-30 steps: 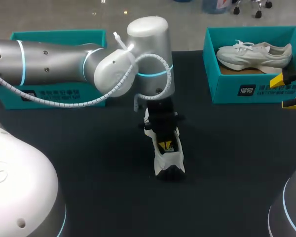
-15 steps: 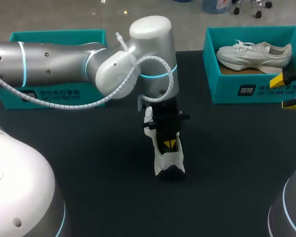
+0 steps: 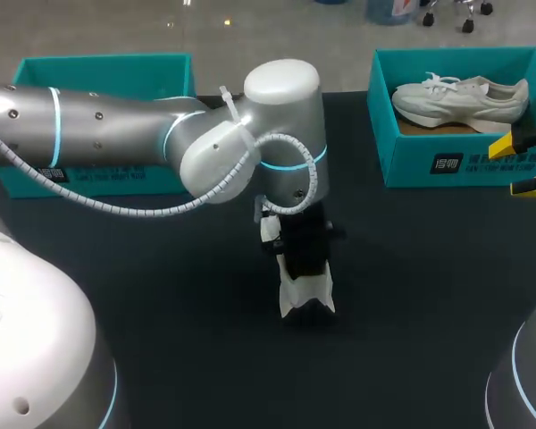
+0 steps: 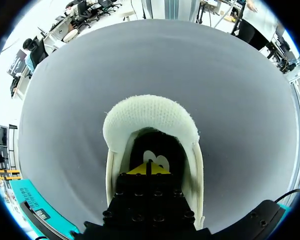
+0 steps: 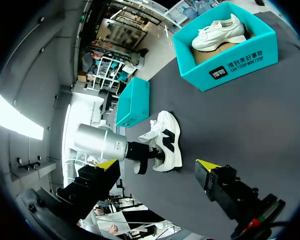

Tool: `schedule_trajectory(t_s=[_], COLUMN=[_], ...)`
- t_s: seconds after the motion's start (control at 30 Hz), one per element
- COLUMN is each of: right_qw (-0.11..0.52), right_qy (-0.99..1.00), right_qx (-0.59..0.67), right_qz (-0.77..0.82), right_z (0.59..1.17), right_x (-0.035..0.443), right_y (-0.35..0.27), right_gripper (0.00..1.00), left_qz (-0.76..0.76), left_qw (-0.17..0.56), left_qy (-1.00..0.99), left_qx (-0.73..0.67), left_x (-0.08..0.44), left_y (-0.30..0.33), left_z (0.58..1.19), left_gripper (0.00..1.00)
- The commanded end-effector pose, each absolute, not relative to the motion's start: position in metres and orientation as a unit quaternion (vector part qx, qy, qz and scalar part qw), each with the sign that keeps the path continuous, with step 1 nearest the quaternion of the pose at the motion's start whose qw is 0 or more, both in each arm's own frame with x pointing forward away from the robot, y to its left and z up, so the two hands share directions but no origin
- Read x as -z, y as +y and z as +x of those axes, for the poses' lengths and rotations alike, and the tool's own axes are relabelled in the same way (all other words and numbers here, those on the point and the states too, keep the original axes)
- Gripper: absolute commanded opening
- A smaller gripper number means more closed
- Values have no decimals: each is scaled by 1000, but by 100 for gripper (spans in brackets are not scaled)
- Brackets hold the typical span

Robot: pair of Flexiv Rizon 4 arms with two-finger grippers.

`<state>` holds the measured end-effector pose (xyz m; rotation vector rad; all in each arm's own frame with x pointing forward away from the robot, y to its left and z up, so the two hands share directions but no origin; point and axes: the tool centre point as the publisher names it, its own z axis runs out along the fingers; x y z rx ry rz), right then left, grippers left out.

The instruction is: Take the shoe out of the shoebox, open the shoe tongue, remove and reinsert the insole, then place the shoe into the shoebox

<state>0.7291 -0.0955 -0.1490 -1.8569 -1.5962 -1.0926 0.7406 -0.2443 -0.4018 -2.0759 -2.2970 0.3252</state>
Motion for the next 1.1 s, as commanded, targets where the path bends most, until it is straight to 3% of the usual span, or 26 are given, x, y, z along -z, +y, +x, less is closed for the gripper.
schedule_trajectory(t_s=[0.03, 0.43, 0.83, 1.1], right_qw=[228, 228, 228, 228], right_qy=[-580, -580, -580, -580], right_qx=[396, 396, 396, 396], right_qz=[-675, -675, -675, -675], right_z=[729, 729, 729, 729], right_x=[149, 149, 149, 149], right_y=[-96, -96, -96, -96], right_gripper=[100, 100, 100, 100], left_qz=[-666, -677, -677, -667], left_qw=[13, -22, -18, -46], left_qy=[-739, -732, -735, -743], left_qx=[-102, -77, -48, -12], left_x=[412, 382, 404, 380], left_y=[-249, -244, -250, -238], left_z=[739, 729, 723, 736], left_gripper=[0, 0, 0, 0])
